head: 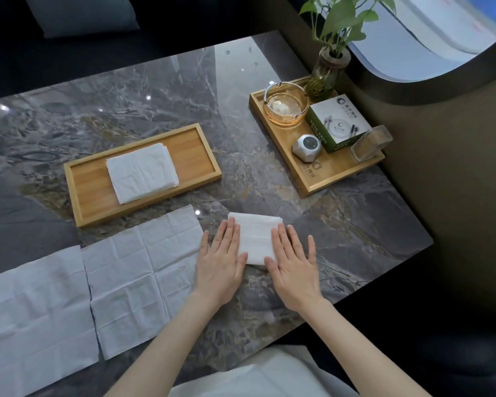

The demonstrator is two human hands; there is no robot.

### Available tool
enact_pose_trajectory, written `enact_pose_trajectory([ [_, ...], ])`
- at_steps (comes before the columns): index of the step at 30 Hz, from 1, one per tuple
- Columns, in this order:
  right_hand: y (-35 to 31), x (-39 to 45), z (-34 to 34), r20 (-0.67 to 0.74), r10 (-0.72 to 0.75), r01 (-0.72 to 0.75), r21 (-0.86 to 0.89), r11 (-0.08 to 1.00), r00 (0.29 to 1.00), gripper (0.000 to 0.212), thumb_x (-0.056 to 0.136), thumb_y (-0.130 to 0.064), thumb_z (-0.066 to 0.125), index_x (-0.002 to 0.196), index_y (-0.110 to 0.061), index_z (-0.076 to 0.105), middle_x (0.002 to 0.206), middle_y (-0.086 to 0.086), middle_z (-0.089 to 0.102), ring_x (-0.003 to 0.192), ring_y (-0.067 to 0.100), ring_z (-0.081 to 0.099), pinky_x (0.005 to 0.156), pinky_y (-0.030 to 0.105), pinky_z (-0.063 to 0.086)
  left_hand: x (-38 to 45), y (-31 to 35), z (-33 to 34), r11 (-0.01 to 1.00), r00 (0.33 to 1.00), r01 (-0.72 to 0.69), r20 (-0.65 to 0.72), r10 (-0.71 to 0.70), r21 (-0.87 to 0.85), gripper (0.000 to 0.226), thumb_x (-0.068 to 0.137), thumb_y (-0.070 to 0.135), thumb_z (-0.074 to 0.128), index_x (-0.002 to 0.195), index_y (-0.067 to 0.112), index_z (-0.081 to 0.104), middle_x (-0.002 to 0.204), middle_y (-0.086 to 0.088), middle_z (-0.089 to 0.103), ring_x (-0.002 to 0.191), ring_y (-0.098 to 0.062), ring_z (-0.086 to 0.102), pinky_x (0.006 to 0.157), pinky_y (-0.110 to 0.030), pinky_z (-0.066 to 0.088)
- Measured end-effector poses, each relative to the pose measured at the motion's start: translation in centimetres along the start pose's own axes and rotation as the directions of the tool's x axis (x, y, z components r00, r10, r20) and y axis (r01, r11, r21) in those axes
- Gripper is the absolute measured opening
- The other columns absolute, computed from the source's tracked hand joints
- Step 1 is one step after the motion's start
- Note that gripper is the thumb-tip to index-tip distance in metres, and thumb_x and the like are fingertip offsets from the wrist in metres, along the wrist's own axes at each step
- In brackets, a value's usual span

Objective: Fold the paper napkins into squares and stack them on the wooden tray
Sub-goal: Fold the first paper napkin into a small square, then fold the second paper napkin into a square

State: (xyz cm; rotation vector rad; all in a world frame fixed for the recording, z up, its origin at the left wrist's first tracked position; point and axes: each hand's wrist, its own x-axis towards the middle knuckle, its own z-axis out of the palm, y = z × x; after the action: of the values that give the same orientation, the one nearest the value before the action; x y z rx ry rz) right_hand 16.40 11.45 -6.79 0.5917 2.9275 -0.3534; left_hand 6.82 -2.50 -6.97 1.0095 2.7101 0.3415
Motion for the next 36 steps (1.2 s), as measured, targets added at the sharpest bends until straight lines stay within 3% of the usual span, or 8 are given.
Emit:
enact_pose_trajectory([
  [8, -1.6, -0.6, -0.9, 0.016, -0.103, 0.103, 0.000, 0.995, 0.995, 0.065, 0.097, -0.050, 0.005, 0.140, -0.010, 0.033, 0.147, 0.005, 0.036, 0.137, 0.016, 0.022, 0.111, 0.042, -0.007, -0.9, 1.8, -0.1, 0.999, 0.999, -0.017, 0.033, 0.015, 0.037, 0.054, 0.090, 0.033, 0.026, 0.135, 0.005, 0.034, 0.143, -0.010, 0.040, 0.133, -0.020, 0.030, 0.109, -0.040, 0.001],
  [10, -1.1, 0.0, -1.0, 0.028, -0.104, 0.104, -0.004, 0.995, 0.994, 0.065, 0.096, -0.050, 0.004, 0.140, -0.011, 0.033, 0.146, 0.005, 0.037, 0.136, 0.015, 0.022, 0.111, 0.041, -0.009, -0.7, 2.1, -0.1, 1.000, 0.998, 0.013, 0.054, -0.014, 0.016, 0.057, 0.090, 0.036, 0.020, 0.138, 0.006, 0.025, 0.147, -0.010, 0.031, 0.135, -0.019, 0.021, 0.111, -0.040, -0.001],
  [13, -0.3, 1.0, -1.5, 0.037, -0.144, 0.144, -0.005, 0.990, 0.989, 0.065, 0.096, -0.050, 0.003, 0.141, -0.013, 0.032, 0.147, 0.003, 0.036, 0.136, 0.012, 0.020, 0.111, 0.039, -0.014, -0.1, 2.5, -0.3, 0.999, 0.995, 0.030, 0.100, -0.028, -0.020, 0.061, 0.082, 0.044, -0.007, 0.137, 0.017, -0.011, 0.148, 0.002, -0.012, 0.135, -0.012, -0.014, 0.111, -0.037, -0.016],
  [15, 0.2, 1.7, -2.0, 0.036, -0.172, 0.173, -0.008, 0.985, 0.984, 0.067, 0.095, -0.050, 0.000, 0.140, -0.015, 0.033, 0.147, 0.002, 0.036, 0.137, 0.013, 0.022, 0.110, 0.038, -0.016, 0.4, 2.7, -0.5, 0.997, 0.993, 0.050, 0.111, -0.043, -0.061, 0.066, 0.079, 0.046, -0.013, 0.138, 0.018, -0.014, 0.147, 0.005, -0.017, 0.134, -0.008, -0.020, 0.108, -0.039, -0.016],
  [18, 0.8, 2.9, -2.6, 0.002, -0.210, 0.210, 0.002, 0.978, 0.978, 0.066, 0.094, -0.049, 0.001, 0.138, -0.016, 0.038, 0.146, 0.000, 0.038, 0.137, 0.014, 0.028, 0.109, 0.037, -0.017, 1.1, 2.7, -1.4, 0.991, 0.987, 0.072, 0.152, -0.055, -0.110, 0.059, 0.091, 0.042, 0.000, 0.143, 0.016, -0.004, 0.154, 0.002, -0.007, 0.140, -0.008, -0.011, 0.110, -0.041, -0.014],
  [21, 0.4, 4.3, -3.4, -0.053, -0.230, 0.229, -0.014, 0.973, 0.972, 0.053, 0.093, -0.039, 0.019, 0.120, -0.015, 0.057, 0.129, 0.004, 0.058, 0.124, 0.020, 0.049, 0.107, 0.039, 0.000, 1.4, 2.2, -2.8, 0.957, 0.989, 0.074, 0.147, -0.033, -0.281, 0.050, 0.098, 0.031, 0.020, 0.143, 0.012, 0.013, 0.155, -0.001, 0.009, 0.141, -0.010, 0.004, 0.114, -0.039, -0.004],
  [26, -2.8, 7.2, -4.8, -0.138, -0.255, 0.258, 0.005, 0.966, 0.957, 0.024, 0.089, -0.023, 0.049, 0.107, -0.011, 0.061, 0.108, 0.006, 0.066, 0.106, 0.026, 0.054, 0.094, 0.038, 0.024, 0.3, -1.7, -6.6, 0.865, 0.990, 0.083, -0.059, -0.129, -0.494, 0.032, 0.096, 0.023, 0.037, 0.119, 0.012, 0.055, 0.120, -0.007, 0.062, 0.107, -0.020, 0.056, 0.091, -0.032, 0.043],
  [36, -12.0, 9.9, -4.8, -0.154, -0.336, 0.369, 0.369, 0.853, 0.929, 0.018, 0.088, -0.011, 0.056, 0.103, -0.007, 0.065, 0.099, 0.009, 0.068, 0.096, 0.027, 0.055, 0.080, 0.039, 0.045, -3.7, -9.6, -9.8, 0.837, 0.874, 0.223, -0.278, -0.399, -0.500, 0.018, 0.089, 0.011, 0.052, 0.099, 0.010, 0.067, 0.101, -0.007, 0.069, 0.092, -0.022, 0.062, 0.079, -0.031, 0.047],
])
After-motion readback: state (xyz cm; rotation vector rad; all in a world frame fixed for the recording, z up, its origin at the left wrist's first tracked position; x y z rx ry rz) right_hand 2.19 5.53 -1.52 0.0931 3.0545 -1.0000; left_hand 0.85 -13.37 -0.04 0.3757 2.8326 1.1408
